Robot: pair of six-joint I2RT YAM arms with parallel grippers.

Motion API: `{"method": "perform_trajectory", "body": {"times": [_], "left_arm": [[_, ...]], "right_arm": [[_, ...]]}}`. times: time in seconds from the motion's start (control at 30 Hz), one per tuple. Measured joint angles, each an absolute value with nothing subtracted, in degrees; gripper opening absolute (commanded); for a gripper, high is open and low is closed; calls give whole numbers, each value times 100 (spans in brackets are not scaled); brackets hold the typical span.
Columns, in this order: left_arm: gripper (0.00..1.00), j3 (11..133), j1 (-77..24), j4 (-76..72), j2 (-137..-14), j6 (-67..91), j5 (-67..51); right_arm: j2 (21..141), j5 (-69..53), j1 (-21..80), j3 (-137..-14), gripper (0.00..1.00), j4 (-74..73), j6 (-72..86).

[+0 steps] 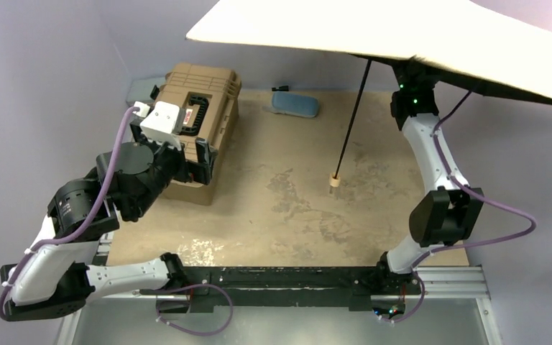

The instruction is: Open the umbrella

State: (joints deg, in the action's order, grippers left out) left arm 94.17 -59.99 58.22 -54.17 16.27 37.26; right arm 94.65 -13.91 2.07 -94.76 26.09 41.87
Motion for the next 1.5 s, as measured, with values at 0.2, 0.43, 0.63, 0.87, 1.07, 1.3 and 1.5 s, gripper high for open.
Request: {"method": "perform_trajectory", "body": {"times": [0.2, 0.43, 0.63, 0.87, 1.07, 1.3, 1.5], "left_arm": [[100, 9448, -5756, 5837, -5310, 1229, 4322], [100, 9601, -5103, 6252, -5192, 1426, 4331], [100, 9677, -4742, 6587, -5216, 1772, 4036], [100, 9966, -3918, 7166, -5474, 2314, 3282], [100, 10141, -3863, 7330, -5669, 2445, 3275], [100, 10141, -3863, 7380, -5673, 2462, 3264], [100, 10132, -3863, 7382, -5623, 2491, 3269]], "right_arm": [[8479, -1151, 794, -8230, 0, 2829, 3046], [7411, -921, 987, -6624, 0, 3426, 2270], [6737, -661, 1111, -5098, 0, 4051, 1702], [6399, -545, 1120, -4359, 0, 4198, 1463], [6401, -545, 1118, -4342, 0, 4344, 1387], [6410, -550, 1118, -4342, 0, 4427, 1380], [6410, -552, 1118, -4342, 0, 4425, 1380]]}}
